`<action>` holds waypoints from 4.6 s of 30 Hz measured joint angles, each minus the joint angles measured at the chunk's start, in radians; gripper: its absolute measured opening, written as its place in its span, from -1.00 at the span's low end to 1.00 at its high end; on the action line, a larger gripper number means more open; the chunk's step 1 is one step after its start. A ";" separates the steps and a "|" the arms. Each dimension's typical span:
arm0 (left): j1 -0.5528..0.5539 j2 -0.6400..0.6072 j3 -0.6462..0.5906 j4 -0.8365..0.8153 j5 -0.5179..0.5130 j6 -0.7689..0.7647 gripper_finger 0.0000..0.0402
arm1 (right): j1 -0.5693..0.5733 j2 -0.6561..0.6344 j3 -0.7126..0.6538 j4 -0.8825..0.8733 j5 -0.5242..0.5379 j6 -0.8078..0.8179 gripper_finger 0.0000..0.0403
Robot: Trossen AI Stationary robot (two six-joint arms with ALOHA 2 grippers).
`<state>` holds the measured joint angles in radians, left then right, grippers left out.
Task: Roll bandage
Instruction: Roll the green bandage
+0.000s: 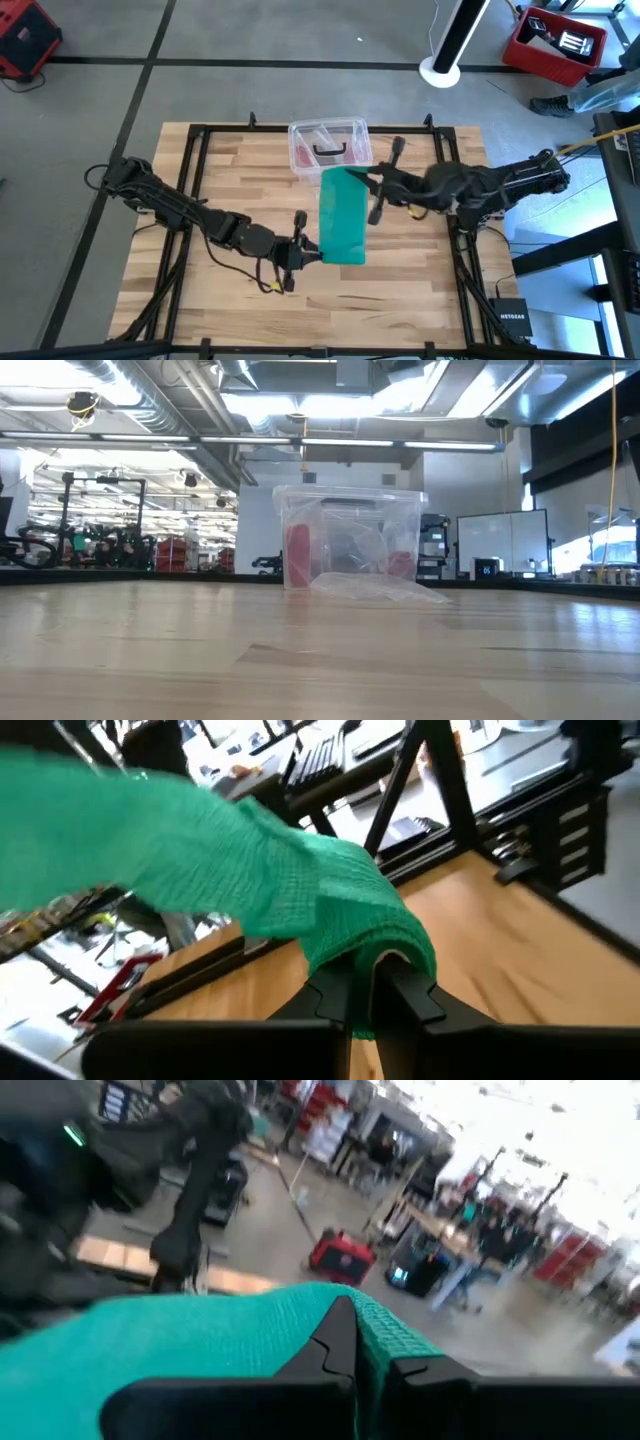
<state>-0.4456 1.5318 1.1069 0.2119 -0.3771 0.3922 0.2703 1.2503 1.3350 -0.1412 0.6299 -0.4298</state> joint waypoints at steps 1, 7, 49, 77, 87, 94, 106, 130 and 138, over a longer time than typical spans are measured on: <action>-0.008 0.000 0.000 0.010 0.000 0.001 -0.92 | -0.022 0.000 -0.015 -0.007 -0.021 0.021 -0.98; -0.043 -0.017 0.000 0.076 -0.007 0.011 -0.92 | -0.119 0.000 -0.156 -0.026 -0.137 0.192 -0.98; 0.031 -0.020 -0.006 -0.162 -0.119 -0.504 -0.92 | -0.226 0.081 -0.333 -0.342 -0.587 0.977 0.26; -0.020 0.202 -0.006 -0.166 -0.036 -0.752 -0.92 | -0.280 0.247 -0.275 -0.277 -0.843 1.185 0.26; -0.031 0.207 -0.006 -0.144 -0.037 -0.757 -0.92 | -0.283 0.232 -0.227 -0.264 -0.447 0.995 0.26; -0.031 0.207 -0.006 -0.126 -0.036 -0.746 -0.92 | -0.285 0.163 -0.196 -0.256 -0.317 0.781 0.26; 0.011 0.047 0.006 0.043 -0.064 -0.469 -0.92 | -0.176 -0.150 -0.203 -0.485 -0.280 0.587 0.26; 0.150 -0.038 0.007 0.180 -0.036 -0.282 -0.92 | 0.125 -0.381 -0.692 0.025 -0.224 0.622 0.26; 0.150 -0.038 0.007 0.200 -0.037 -0.280 -0.92 | 0.129 -0.257 -0.903 0.682 -0.182 0.472 0.25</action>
<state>-0.2955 1.4940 1.1137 0.4122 -0.4137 0.1124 0.3988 0.9937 0.4318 0.5412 0.4482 0.0425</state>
